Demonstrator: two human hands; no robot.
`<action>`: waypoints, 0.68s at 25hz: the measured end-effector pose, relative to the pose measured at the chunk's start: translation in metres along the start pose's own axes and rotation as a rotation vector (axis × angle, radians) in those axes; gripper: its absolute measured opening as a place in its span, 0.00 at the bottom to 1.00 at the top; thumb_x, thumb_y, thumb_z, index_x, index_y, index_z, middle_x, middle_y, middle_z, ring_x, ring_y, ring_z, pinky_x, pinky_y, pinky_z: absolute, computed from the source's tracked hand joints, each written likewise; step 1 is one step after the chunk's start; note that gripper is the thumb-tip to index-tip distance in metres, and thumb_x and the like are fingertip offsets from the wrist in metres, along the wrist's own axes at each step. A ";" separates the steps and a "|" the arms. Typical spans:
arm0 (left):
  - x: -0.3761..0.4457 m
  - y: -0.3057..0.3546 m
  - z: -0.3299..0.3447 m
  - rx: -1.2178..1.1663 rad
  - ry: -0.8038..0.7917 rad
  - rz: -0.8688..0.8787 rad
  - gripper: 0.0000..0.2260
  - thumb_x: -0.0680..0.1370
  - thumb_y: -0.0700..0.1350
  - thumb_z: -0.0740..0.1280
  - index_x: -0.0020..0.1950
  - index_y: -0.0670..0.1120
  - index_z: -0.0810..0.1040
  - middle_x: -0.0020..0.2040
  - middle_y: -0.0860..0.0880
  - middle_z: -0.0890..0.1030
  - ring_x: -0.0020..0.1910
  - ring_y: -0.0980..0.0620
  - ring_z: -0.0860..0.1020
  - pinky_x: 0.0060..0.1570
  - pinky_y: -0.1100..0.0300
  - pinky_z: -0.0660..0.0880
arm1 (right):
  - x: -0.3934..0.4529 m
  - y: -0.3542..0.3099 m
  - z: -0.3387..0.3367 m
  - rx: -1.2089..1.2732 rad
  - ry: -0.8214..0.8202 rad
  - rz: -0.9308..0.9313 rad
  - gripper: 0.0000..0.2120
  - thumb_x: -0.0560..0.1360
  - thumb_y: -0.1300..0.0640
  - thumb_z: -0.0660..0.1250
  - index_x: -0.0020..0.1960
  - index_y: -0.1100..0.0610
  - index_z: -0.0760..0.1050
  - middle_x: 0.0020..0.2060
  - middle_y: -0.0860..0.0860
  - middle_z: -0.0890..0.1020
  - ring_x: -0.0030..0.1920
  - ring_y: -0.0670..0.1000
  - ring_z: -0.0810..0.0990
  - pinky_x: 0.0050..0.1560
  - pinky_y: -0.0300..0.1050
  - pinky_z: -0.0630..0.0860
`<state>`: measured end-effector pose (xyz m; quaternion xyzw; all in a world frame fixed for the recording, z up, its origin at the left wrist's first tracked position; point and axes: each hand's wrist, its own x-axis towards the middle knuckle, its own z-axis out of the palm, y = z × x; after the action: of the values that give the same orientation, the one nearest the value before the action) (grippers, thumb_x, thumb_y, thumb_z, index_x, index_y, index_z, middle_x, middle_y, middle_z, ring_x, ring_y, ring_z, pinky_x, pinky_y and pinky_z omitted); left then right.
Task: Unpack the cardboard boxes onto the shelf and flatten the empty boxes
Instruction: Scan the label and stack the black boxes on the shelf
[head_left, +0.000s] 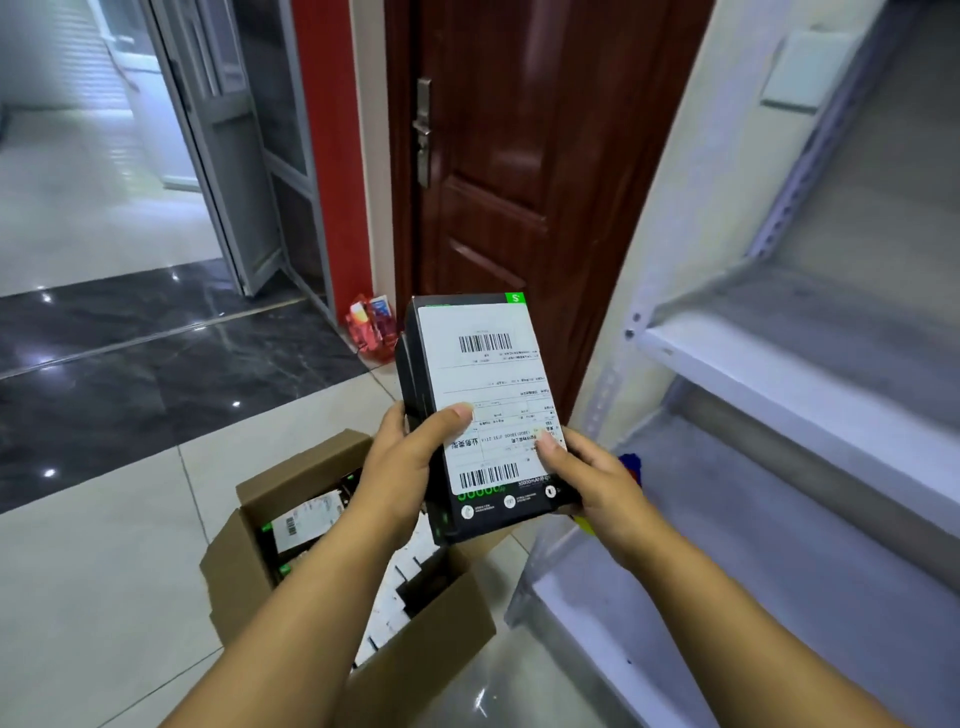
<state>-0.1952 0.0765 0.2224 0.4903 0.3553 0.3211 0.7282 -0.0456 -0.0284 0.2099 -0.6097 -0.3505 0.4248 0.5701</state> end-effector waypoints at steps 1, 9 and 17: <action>-0.013 0.000 0.013 -0.007 -0.025 -0.001 0.18 0.75 0.44 0.68 0.64 0.43 0.72 0.53 0.35 0.81 0.35 0.53 0.83 0.31 0.63 0.77 | -0.018 -0.003 -0.009 -0.010 -0.004 -0.022 0.14 0.72 0.46 0.69 0.57 0.48 0.77 0.47 0.43 0.85 0.46 0.43 0.83 0.50 0.43 0.79; -0.096 -0.007 0.116 -0.047 -0.212 0.025 0.36 0.70 0.52 0.72 0.71 0.36 0.65 0.64 0.27 0.67 0.22 0.61 0.75 0.21 0.71 0.69 | -0.148 -0.019 -0.075 0.026 0.162 -0.213 0.20 0.69 0.48 0.67 0.60 0.49 0.75 0.50 0.46 0.85 0.42 0.43 0.83 0.48 0.44 0.79; -0.123 0.020 0.212 0.216 -0.472 0.269 0.34 0.64 0.75 0.66 0.63 0.57 0.76 0.63 0.46 0.78 0.60 0.48 0.78 0.63 0.49 0.71 | -0.226 -0.071 -0.117 0.116 0.587 -0.429 0.08 0.76 0.58 0.66 0.55 0.51 0.78 0.43 0.44 0.86 0.41 0.43 0.83 0.37 0.36 0.78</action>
<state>-0.0879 -0.1202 0.3228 0.6689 0.1400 0.2518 0.6852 -0.0233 -0.2734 0.3057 -0.5847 -0.2672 0.1219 0.7562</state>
